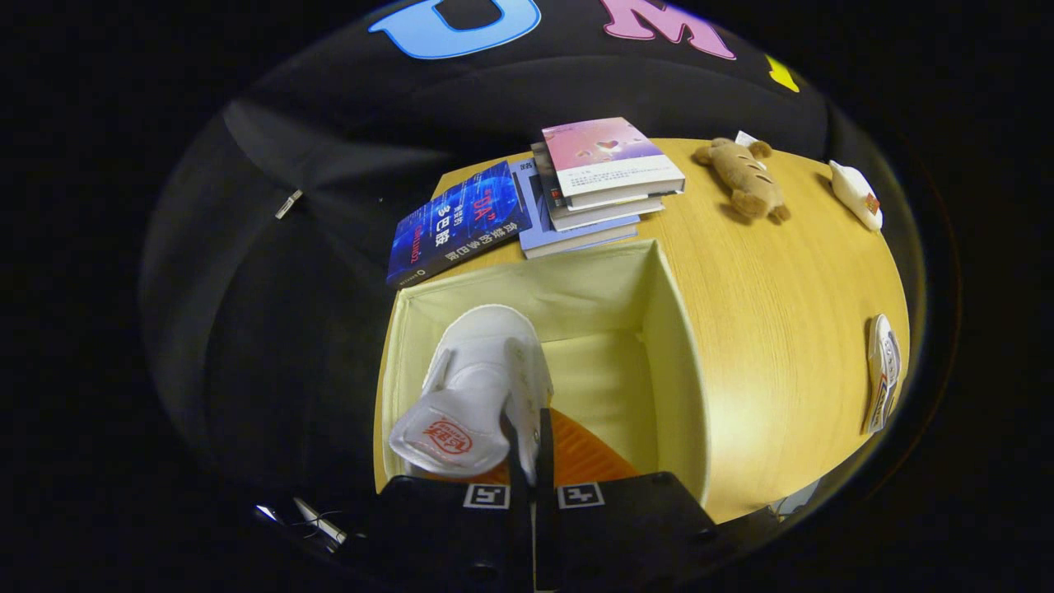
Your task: Open the storage box then place both shoes into the box .Put the left shoe in first, then the right shoe, with the right side of both shoes facing outward in a uniform manner.
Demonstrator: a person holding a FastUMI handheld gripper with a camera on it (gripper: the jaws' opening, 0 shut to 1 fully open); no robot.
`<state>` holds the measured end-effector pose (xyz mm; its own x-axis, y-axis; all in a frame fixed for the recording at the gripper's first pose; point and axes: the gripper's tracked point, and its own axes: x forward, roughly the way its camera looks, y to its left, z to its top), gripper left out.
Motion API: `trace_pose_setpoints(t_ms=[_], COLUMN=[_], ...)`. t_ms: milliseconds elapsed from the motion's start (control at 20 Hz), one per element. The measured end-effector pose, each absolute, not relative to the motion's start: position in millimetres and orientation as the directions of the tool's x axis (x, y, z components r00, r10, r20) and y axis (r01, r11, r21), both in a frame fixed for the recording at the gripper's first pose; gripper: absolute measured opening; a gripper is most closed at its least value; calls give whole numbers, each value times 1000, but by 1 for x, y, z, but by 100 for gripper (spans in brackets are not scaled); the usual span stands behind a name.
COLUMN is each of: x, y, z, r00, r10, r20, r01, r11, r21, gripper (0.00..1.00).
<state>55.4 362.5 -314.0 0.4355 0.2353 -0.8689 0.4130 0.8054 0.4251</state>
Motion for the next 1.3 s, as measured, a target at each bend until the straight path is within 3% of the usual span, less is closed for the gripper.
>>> trace_pose_setpoints(t_ms=[150, 250, 300, 350, 450, 550, 900, 1150, 1300], x=[56, 61, 63, 64, 63, 58, 34, -20, -78], y=[367, 372, 377, 382, 391, 392, 321, 177, 80], z=[-317, -312, -310, -306, -298, -288, -223, -202, -221], r00=[438, 460, 477, 487, 495, 509, 647, 753, 747], r10=[236, 275, 301, 329, 375, 393, 391, 187, 17], r20=[-868, -844, -826, -809, -784, -766, -655, -631, -664], r01=[418, 413, 410, 397, 352, 311, 200, 221, 280], r11=[801, 775, 755, 742, 738, 746, 742, 832, 899], r21=[429, 478, 512, 540, 575, 589, 640, 510, 338], gripper=[6, 13, 29, 36, 59, 99, 99, 99, 98])
